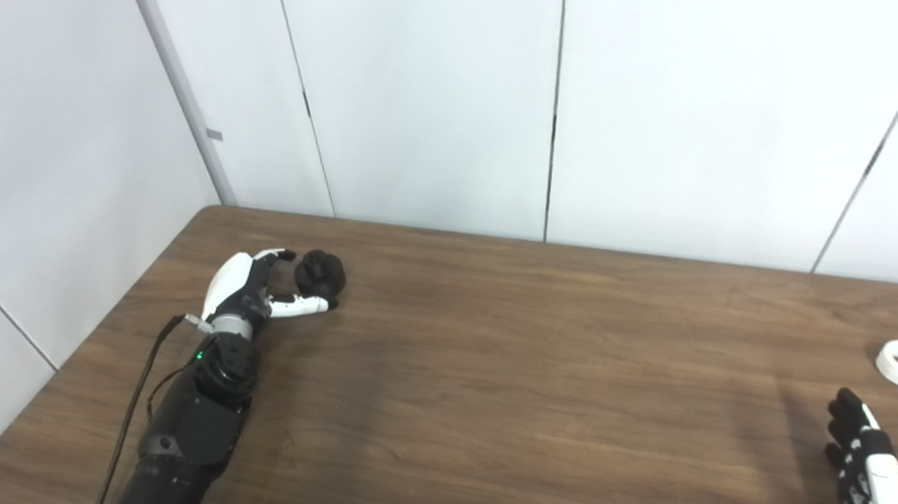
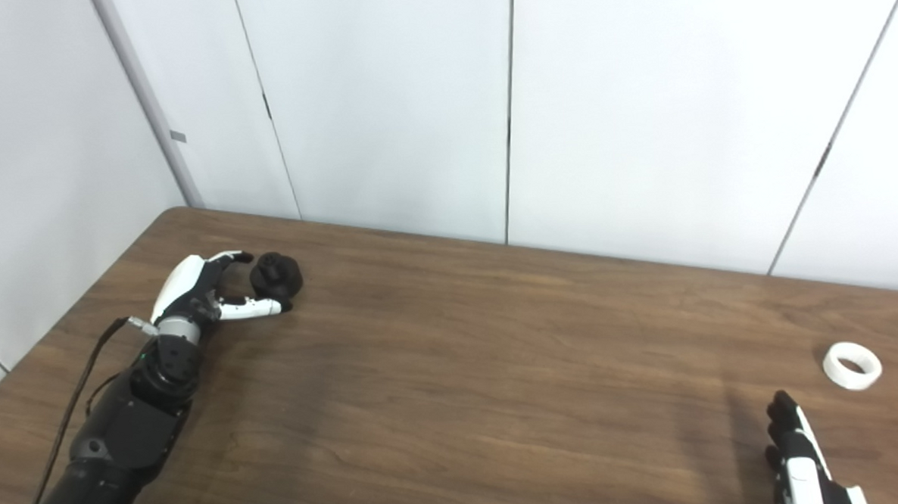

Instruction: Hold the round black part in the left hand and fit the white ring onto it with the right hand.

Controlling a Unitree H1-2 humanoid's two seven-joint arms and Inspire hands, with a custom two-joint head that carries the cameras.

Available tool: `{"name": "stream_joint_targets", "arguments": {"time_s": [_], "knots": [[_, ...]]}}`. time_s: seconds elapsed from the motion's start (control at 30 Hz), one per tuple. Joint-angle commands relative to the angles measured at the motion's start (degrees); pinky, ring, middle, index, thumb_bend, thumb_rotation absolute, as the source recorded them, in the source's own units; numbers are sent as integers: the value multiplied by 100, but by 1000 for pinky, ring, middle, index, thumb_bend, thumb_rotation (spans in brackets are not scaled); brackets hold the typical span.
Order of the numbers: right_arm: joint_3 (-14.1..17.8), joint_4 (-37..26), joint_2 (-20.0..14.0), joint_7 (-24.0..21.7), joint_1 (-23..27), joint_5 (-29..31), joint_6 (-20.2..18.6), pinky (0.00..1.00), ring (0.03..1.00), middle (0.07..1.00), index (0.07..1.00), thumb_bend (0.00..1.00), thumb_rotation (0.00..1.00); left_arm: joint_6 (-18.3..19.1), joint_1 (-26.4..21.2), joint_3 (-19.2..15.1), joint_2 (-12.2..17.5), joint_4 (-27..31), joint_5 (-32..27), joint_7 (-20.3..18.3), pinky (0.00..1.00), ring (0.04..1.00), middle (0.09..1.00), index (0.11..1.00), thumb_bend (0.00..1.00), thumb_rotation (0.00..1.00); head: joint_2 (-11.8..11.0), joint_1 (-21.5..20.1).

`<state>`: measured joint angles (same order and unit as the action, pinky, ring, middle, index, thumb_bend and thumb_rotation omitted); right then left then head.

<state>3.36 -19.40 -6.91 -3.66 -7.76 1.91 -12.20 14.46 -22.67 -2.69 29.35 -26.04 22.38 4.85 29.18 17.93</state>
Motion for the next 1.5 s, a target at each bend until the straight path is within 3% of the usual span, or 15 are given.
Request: {"name": "stream_joint_targets", "arguments": {"time_s": [0.0,0.87,1.47], "knots": [[-9,-209,20,18,27,1,66,1000,1000,978,971,550,1000,-91,-294,7,202,16,95,157,1000,1000,953,849,1000,331,0,2],[-79,-405,58,118,-62,-88,-41,1000,995,970,967,456,1000,-373,-809,496,166,-882,217,507,1000,1000,938,802,1000,325,10,-105],[-89,-495,72,158,-71,-174,-130,1000,1000,970,972,431,1000,-295,-795,583,173,-937,260,419,1000,1000,942,762,978,343,37,-139]]}}
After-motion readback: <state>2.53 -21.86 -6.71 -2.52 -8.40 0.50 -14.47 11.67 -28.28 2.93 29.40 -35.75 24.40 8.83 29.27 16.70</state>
